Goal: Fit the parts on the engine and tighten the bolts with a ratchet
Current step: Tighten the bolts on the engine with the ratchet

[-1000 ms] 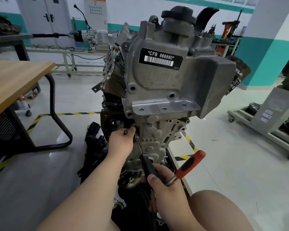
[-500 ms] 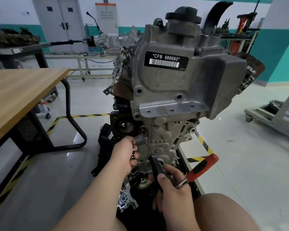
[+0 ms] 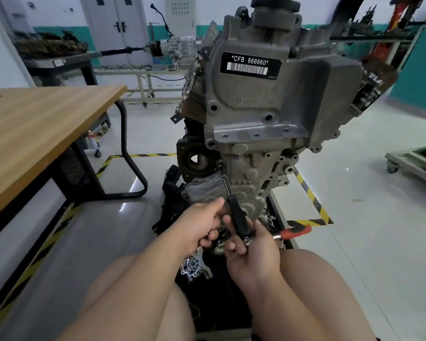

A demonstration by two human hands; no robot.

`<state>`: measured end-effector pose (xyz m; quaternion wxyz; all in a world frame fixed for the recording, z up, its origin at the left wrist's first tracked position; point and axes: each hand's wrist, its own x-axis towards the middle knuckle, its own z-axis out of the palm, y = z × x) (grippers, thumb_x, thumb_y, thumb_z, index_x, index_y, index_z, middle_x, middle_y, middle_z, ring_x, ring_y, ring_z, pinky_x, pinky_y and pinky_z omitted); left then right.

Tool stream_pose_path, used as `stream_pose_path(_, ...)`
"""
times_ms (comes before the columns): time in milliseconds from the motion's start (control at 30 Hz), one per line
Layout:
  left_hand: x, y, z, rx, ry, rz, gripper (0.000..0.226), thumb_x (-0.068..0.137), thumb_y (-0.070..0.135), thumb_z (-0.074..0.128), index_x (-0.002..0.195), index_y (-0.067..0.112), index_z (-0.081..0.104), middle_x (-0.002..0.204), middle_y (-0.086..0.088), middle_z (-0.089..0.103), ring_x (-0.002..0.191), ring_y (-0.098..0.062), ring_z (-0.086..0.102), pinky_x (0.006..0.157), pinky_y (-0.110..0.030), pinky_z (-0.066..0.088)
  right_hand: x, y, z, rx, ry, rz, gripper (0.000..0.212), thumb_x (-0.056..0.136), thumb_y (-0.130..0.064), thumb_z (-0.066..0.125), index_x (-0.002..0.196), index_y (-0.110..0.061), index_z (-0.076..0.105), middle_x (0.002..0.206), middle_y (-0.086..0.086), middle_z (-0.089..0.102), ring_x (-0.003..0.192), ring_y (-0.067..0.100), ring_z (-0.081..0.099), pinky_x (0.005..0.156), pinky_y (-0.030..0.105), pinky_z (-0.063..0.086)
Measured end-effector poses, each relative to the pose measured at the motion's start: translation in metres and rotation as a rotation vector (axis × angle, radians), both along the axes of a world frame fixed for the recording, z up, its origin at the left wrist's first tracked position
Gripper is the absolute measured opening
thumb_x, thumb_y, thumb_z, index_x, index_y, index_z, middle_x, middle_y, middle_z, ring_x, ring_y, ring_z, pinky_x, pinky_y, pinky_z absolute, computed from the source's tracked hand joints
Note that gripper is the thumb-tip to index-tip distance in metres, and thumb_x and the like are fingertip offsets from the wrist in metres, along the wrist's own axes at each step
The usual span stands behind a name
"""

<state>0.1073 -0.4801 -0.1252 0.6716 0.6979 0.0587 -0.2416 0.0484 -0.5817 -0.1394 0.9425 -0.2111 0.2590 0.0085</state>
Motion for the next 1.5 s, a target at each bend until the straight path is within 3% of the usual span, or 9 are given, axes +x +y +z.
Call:
stream_pose_path(267, 0.008, -0.001, -0.004, 0.123, -0.117, -0.165, 0.025, 0.097, 0.033, 0.055, 0.083, 0.014, 0.065, 0.052, 0.004, 0.053, 0.036, -0.007, 0.033, 0.036, -0.013, 0.018, 0.002, 0.01, -0.006, 0.035, 0.047, -0.022, 0.039, 0.105, -0.033, 0.034, 0.094, -0.004, 0.058, 0.062, 0.016, 0.064, 0.026, 0.012, 0.032, 0.031, 0.019, 0.032)
stream_pose_path(433, 0.01, -0.008, -0.011, 0.069, -0.123, -0.027, 0.025, 0.091, 0.028, 0.063, 0.068, 0.019, 0.06, 0.041, 0.008, 0.037, 0.037, -0.01, 0.033, 0.037, -0.015, 0.021, -0.006, 0.006, -0.005, -0.67, 0.115, 0.033, 0.047, 0.099, -0.046, 0.043, 0.075, -0.011, 0.06, 0.043, 0.002, 0.053, 0.036, 0.018, 0.049, 0.042, 0.033, 0.045)
stream_pose_path(567, 0.009, -0.011, -0.014, 0.111, -0.173, 0.03, 0.032, 0.085, 0.033, 0.065, 0.056, 0.021, 0.059, 0.047, 0.003, 0.045, 0.039, -0.012, 0.038, 0.04, -0.019, 0.026, -0.016, -0.003, -0.004, -1.409, -0.046, 0.16, 0.024, 0.09, -0.049, 0.054, 0.101, -0.029, 0.05, 0.074, -0.01, 0.065, 0.072, 0.011, 0.063, 0.067, 0.032, 0.049)
stream_pose_path(733, 0.008, -0.015, -0.017, 0.143, -0.189, 0.063, 0.028, 0.081, 0.038, 0.063, 0.06, 0.02, 0.063, 0.058, -0.004, 0.051, 0.04, -0.011, 0.04, 0.042, -0.019, 0.03, -0.038, 0.001, -0.015, -1.597, -0.116, 0.172, 0.026, 0.095, -0.042, 0.05, 0.111, -0.046, 0.03, 0.088, -0.021, 0.058, 0.075, -0.007, 0.055, 0.06, 0.013, 0.038)
stream_pose_path(833, 0.008, -0.014, -0.018, 0.108, -0.163, 0.051, 0.031, 0.086, 0.039, 0.065, 0.066, 0.017, 0.06, 0.048, 0.001, 0.045, 0.037, -0.011, 0.038, 0.039, -0.019, 0.027, -0.039, 0.004, -0.018, -1.62, -0.12, 0.125, 0.021, 0.099, -0.04, 0.043, 0.117, -0.04, 0.032, 0.091, -0.016, 0.06, 0.079, 0.003, 0.059, 0.062, 0.025, 0.042)
stream_pose_path(967, 0.003, -0.015, -0.014, -0.016, -0.033, -0.05, 0.031, 0.095, 0.04, 0.056, 0.087, 0.011, 0.065, 0.048, 0.003, 0.04, 0.036, -0.009, 0.035, 0.036, -0.017, 0.022, -0.029, 0.005, -0.018, -1.325, -0.136, 0.042, 0.011, 0.102, -0.027, 0.042, 0.111, -0.028, 0.038, 0.089, -0.012, 0.059, 0.068, 0.0, 0.058, 0.064, 0.017, 0.048)
stream_pose_path(1033, 0.002, -0.012, -0.009, -0.082, 0.035, -0.07, 0.037, 0.097, 0.041, 0.051, 0.097, 0.007, 0.067, 0.047, 0.004, 0.039, 0.035, -0.008, 0.033, 0.037, -0.016, 0.017, -0.028, 0.011, -0.012, -0.922, -0.081, 0.072, 0.014, 0.103, -0.026, 0.04, 0.108, -0.016, 0.048, 0.075, -0.002, 0.06, 0.051, 0.014, 0.051, 0.056, 0.035, 0.052)
stream_pose_path(1233, -0.003, -0.005, 0.0, -0.039, 0.067, -0.188, 0.045, 0.096, 0.052, 0.045, 0.093, 0.015, 0.071, 0.05, 0.002, 0.061, 0.043, -0.01, 0.047, 0.05, -0.025, 0.025, -0.033, 0.016, 0.008, 0.367, -0.151, 0.183, 0.052, 0.096, -0.039, 0.04, 0.071, -0.003, 0.068, 0.058, -0.001, 0.046, 0.031, 0.009, 0.032, 0.036, 0.021, 0.038)
stream_pose_path(1500, -0.001, -0.007, -0.012, 0.05, -0.091, -0.091, 0.041, 0.091, 0.051, 0.056, 0.076, 0.015, 0.068, 0.05, 0.002, 0.06, 0.038, -0.011, 0.051, 0.048, -0.021, 0.035, -0.03, 0.023, -0.001, 0.262, -0.083, 0.133, 0.041, 0.102, -0.038, 0.038, 0.093, -0.004, 0.059, 0.059, 0.0, 0.046, 0.033, 0.01, 0.031, 0.035, 0.023, 0.037)
